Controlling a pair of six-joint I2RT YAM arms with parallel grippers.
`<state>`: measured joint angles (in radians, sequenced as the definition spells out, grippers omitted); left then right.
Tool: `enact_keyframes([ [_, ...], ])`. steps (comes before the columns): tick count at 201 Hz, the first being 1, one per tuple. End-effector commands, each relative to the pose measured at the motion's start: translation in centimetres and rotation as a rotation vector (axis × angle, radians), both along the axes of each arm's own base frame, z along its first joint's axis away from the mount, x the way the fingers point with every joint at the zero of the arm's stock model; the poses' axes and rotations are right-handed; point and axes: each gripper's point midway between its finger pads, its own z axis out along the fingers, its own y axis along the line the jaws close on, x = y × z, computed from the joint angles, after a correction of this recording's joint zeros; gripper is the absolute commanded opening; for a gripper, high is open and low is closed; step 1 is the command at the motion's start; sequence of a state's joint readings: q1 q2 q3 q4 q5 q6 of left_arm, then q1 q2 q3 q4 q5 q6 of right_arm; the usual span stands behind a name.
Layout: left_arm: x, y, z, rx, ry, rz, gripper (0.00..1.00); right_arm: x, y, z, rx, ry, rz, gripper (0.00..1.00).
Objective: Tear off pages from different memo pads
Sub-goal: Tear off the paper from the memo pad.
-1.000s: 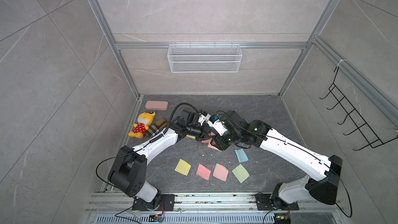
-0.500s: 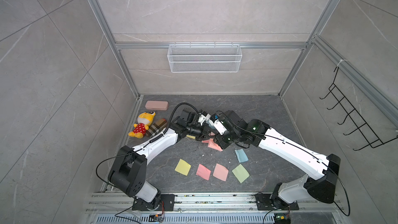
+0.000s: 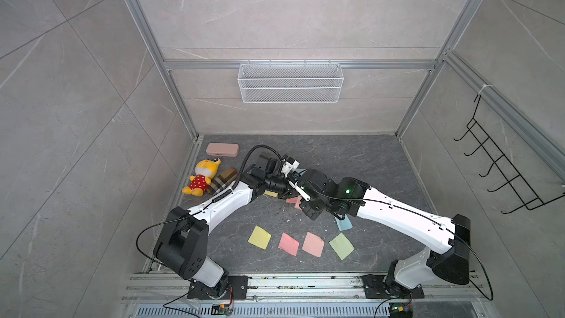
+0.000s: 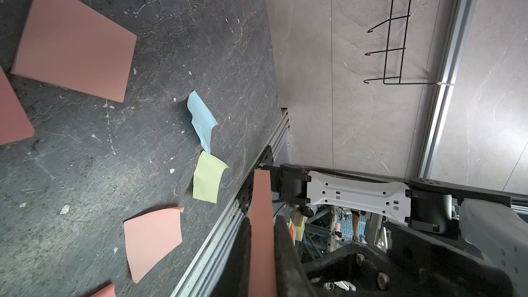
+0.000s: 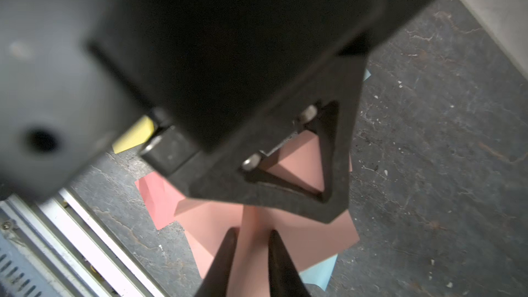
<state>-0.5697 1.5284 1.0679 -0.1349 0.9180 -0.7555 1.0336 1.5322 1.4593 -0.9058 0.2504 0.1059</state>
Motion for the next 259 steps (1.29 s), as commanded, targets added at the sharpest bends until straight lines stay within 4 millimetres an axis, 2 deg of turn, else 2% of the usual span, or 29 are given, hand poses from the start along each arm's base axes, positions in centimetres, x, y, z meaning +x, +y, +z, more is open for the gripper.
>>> enact_keyframes([
  [1,-0.1,-0.6,2.2,-0.055,-0.044,-0.034,0.00,1.0,-1.0,0.2,-0.117,-0.100,-0.011,0.20],
  [31,-0.2,-0.6,2.3,-0.058,-0.046,-0.036,0.00,1.4,-1.0,0.8,-0.168,-0.169,0.002,0.07],
  [62,-0.1,-0.6,2.3,-0.060,-0.049,-0.035,0.00,1.8,-1.4,1.3,-0.242,-0.232,0.019,0.00],
  [76,0.1,-0.7,2.4,-0.062,-0.052,-0.034,0.04,2.1,-1.6,1.8,-0.260,-0.255,0.021,0.00],
  [98,0.7,-0.5,2.8,-0.069,-0.077,-0.025,0.21,2.2,-1.5,2.2,-0.274,-0.263,0.041,0.00],
  [122,2.7,0.2,3.9,-0.098,-0.162,0.029,0.43,2.8,-1.6,2.4,-0.306,-0.278,0.053,0.00],
  [148,5.0,1.3,5.0,-0.142,-0.291,0.124,0.55,3.7,-1.3,2.8,-0.315,-0.288,0.053,0.00],
  [168,5.8,2.4,5.1,-0.165,-0.378,0.169,0.62,4.5,-1.2,3.0,-0.332,-0.304,0.048,0.00],
  [212,4.8,5.0,4.2,-0.185,-0.514,0.234,0.72,5.6,-1.4,4.1,-0.346,-0.325,0.041,0.00],
  [259,2.4,6.0,4.2,-0.226,-0.648,0.226,0.77,5.9,-1.0,5.3,-0.344,-0.336,0.042,0.00],
])
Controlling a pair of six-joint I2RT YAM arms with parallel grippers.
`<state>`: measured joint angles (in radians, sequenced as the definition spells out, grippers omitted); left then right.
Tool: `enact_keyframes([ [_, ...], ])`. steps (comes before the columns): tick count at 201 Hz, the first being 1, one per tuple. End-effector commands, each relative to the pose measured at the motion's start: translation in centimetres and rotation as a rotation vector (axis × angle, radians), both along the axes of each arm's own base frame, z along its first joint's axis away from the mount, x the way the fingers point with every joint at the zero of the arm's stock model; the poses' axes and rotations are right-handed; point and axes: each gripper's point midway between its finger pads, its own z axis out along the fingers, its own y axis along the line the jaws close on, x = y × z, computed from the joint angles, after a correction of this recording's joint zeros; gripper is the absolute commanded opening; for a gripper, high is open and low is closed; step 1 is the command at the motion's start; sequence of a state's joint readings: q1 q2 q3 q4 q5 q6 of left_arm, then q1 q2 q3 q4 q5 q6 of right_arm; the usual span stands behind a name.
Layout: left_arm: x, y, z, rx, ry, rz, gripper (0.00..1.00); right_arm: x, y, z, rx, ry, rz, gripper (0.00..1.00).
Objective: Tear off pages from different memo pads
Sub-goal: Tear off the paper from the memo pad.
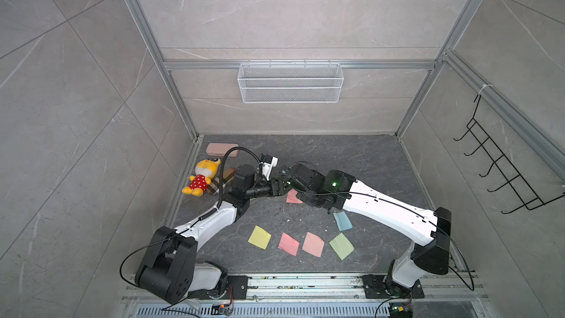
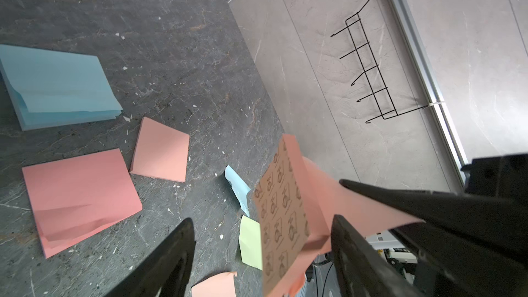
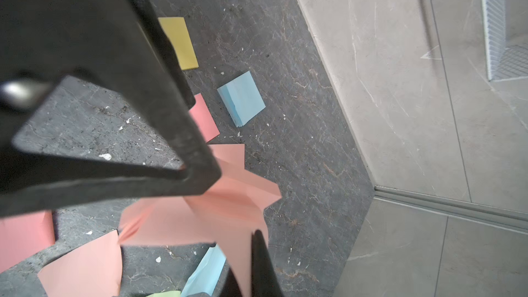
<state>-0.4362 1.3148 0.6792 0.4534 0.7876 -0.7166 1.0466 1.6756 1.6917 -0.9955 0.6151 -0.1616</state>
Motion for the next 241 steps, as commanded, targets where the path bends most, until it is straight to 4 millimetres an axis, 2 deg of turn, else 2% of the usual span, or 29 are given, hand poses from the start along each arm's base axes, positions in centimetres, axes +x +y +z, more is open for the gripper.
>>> enact_keyframes([
  [1,-0.6,0.3,3.4,-0.057,-0.230,-0.008,0.77,0.4,-0.2,0.9,-0.025,-0.020,-0.004,0.00],
  [59,-2.1,-0.5,4.4,-0.090,-0.256,-0.108,0.75,0.4,0.1,2.0,-0.006,-0.022,-0.001,0.00],
  [84,-2.6,-1.5,3.9,-0.071,-0.249,-0.162,0.68,0.4,0.3,2.3,0.003,-0.023,-0.002,0.00],
  [101,-2.9,-2.1,3.5,-0.066,-0.235,-0.197,0.59,0.4,0.3,2.7,0.013,-0.026,-0.003,0.00],
  [117,-2.8,-2.5,3.6,-0.068,-0.224,-0.216,0.46,0.5,0.2,2.8,0.012,-0.028,-0.005,0.00],
  [134,-2.6,-2.7,3.6,-0.066,-0.217,-0.222,0.28,0.5,0.2,2.7,0.011,-0.031,-0.009,0.00],
  [164,-2.2,-2.9,3.4,-0.054,-0.193,-0.226,0.09,1.2,-0.3,3.2,0.003,-0.071,-0.045,0.00],
  [186,-2.2,-2.9,3.4,-0.048,-0.181,-0.229,0.01,2.3,-1.6,4.0,0.010,-0.110,-0.108,0.00],
  [203,-2.2,-2.8,3.0,-0.031,-0.172,-0.222,0.00,3.4,-3.1,4.8,0.006,-0.154,-0.169,0.00],
  [241,-2.0,-2.6,1.9,0.001,-0.150,-0.206,0.00,6.4,-8.7,6.0,-0.105,-0.279,-0.357,0.00],
])
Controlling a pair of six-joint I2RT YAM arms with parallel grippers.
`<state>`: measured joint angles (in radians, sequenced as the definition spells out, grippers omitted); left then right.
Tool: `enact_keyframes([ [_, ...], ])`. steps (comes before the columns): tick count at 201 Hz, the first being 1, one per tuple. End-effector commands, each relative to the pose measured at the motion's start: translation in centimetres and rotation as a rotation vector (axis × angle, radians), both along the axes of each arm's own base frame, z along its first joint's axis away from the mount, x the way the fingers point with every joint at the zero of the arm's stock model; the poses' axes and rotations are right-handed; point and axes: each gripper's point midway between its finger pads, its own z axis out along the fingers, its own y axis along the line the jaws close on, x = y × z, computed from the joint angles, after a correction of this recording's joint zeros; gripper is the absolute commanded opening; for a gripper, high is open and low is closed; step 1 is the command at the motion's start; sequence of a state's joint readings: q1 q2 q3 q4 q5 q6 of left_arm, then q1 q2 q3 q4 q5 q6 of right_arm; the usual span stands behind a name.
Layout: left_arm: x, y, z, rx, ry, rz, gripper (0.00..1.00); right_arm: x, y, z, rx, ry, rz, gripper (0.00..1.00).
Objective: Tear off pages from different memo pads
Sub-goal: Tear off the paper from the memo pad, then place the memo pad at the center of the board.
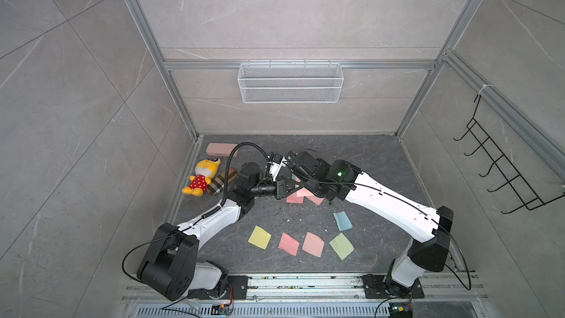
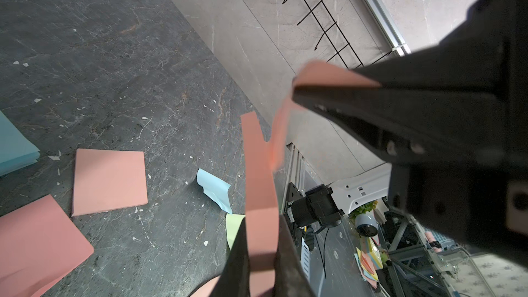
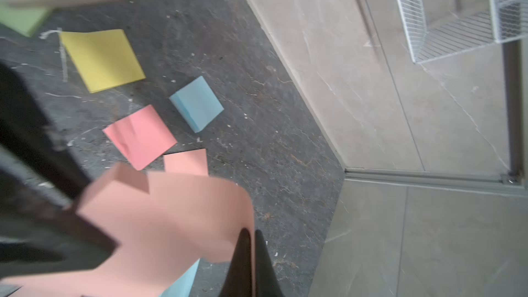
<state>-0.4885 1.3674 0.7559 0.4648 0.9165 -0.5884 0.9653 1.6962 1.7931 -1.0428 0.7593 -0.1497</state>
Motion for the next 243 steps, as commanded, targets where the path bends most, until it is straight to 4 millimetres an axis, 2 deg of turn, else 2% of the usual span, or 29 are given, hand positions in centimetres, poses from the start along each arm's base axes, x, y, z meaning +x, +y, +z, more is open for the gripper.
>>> enact_keyframes([
  [1,0.0,0.1,0.0,0.020,-0.011,-0.006,0.00,2.8,-5.1,2.5,-0.075,-0.155,-0.201,0.00],
  [35,0.7,-0.2,-0.5,0.028,0.029,0.016,0.00,3.6,-8.6,4.2,-0.025,-0.211,-0.312,0.00],
  [50,1.4,-1.6,-1.9,0.089,0.078,0.034,0.00,3.7,-9.7,4.4,-0.009,-0.215,-0.351,0.00],
  [62,1.5,-4.3,-3.1,0.135,0.122,-0.003,0.00,3.7,-10.2,4.2,0.032,-0.208,-0.372,0.00],
  [79,2.1,-9.2,-4.7,0.143,0.231,-0.046,0.00,3.6,-10.3,3.7,0.084,-0.184,-0.381,0.00],
  [102,3.4,-15.3,-8.3,0.176,0.412,-0.065,0.00,3.4,-10.6,3.4,0.086,-0.169,-0.397,0.00],
  [122,4.9,-18.6,-11.4,0.216,0.538,-0.031,0.00,2.9,-11.2,3.3,0.083,-0.169,-0.405,0.00],
  [149,6.5,-20.5,-13.9,0.257,0.587,0.025,0.00,2.5,-12.2,3.2,0.094,-0.169,-0.418,0.00],
  [170,6.6,-21.5,-15.5,0.309,0.597,0.032,0.00,2.6,-12.5,2.3,0.099,-0.152,-0.424,0.00],
  [174,6.5,-21.6,-15.5,0.319,0.593,0.034,0.00,2.6,-12.5,2.2,0.100,-0.149,-0.424,0.00],
  [176,6.4,-21.5,-17.0,0.343,0.608,0.040,0.00,2.6,-12.5,2.1,0.100,-0.147,-0.425,0.00],
  [178,6.5,-21.5,-17.4,0.352,0.610,0.043,0.00,2.7,-12.5,2.1,0.102,-0.147,-0.425,0.00],
  [191,6.5,-21.4,-18.7,0.391,0.598,0.060,0.00,2.7,-12.4,1.7,0.109,-0.141,-0.423,0.00],
  [243,6.9,-20.2,-21.3,0.550,0.549,0.117,0.00,3.0,-12.4,0.5,0.113,-0.116,-0.424,0.00],
])
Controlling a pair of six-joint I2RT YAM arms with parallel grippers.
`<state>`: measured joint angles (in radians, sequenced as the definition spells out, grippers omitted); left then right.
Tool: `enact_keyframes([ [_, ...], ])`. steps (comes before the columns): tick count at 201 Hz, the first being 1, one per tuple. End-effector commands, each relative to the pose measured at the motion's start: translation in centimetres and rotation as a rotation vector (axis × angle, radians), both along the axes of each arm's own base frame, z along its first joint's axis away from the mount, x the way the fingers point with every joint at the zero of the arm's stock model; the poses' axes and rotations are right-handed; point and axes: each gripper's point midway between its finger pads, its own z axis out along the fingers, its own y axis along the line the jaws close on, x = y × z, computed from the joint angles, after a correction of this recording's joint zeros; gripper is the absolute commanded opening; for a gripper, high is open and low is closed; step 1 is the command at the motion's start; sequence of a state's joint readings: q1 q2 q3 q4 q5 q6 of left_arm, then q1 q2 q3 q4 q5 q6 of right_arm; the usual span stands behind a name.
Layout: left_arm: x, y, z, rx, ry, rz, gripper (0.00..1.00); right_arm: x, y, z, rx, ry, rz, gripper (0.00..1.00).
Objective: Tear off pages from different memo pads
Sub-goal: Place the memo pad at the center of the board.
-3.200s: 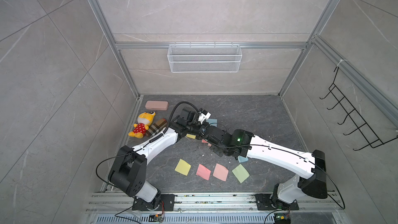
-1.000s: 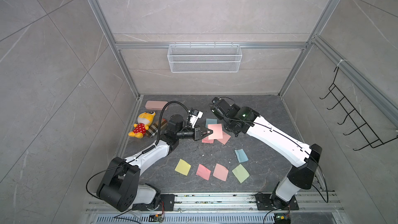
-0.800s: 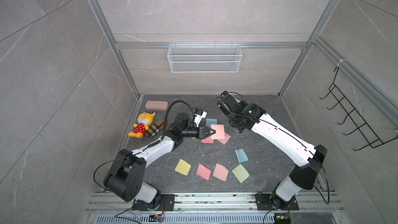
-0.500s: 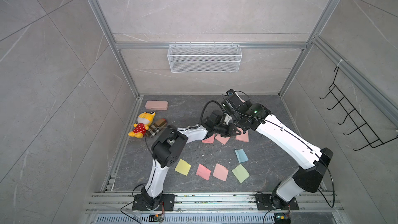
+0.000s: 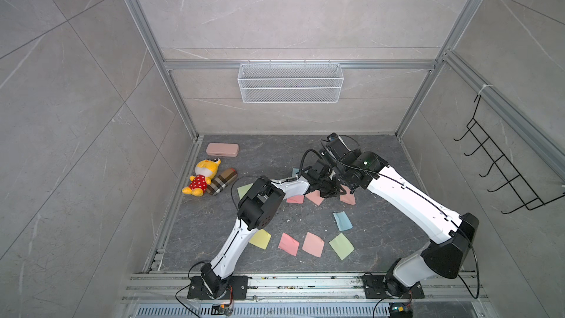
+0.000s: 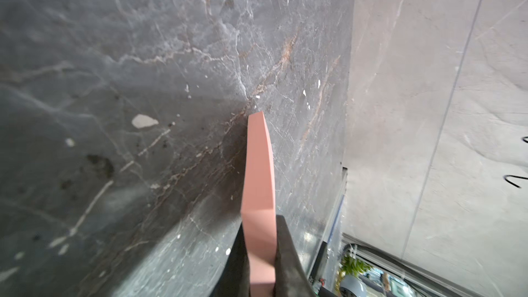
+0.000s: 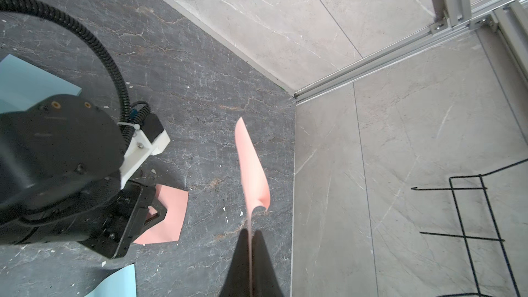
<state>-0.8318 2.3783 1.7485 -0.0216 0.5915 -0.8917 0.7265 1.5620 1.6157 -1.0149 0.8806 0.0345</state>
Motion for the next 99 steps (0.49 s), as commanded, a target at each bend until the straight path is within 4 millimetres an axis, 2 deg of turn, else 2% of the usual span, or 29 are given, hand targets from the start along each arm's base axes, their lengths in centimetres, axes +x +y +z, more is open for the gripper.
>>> enact_keyframes([
  [1,0.0,1.2,-2.9,0.154,-0.033,0.002,0.00,0.1,-0.2,0.2,0.047,-0.017,-0.013,0.00],
  [28,0.2,2.2,-3.2,0.257,-0.061,-0.008,0.23,0.1,-0.5,0.0,0.054,-0.011,-0.019,0.00],
  [55,0.3,3.0,-2.7,0.351,-0.136,-0.027,0.41,0.1,-0.8,-0.1,0.066,-0.007,-0.025,0.00],
  [84,0.2,3.7,-0.8,0.442,-0.251,-0.054,0.59,0.1,-1.3,0.2,0.084,-0.008,-0.033,0.00],
  [99,0.3,3.9,0.9,0.444,-0.299,-0.056,0.62,0.1,-1.9,0.3,0.104,0.000,-0.049,0.00],
])
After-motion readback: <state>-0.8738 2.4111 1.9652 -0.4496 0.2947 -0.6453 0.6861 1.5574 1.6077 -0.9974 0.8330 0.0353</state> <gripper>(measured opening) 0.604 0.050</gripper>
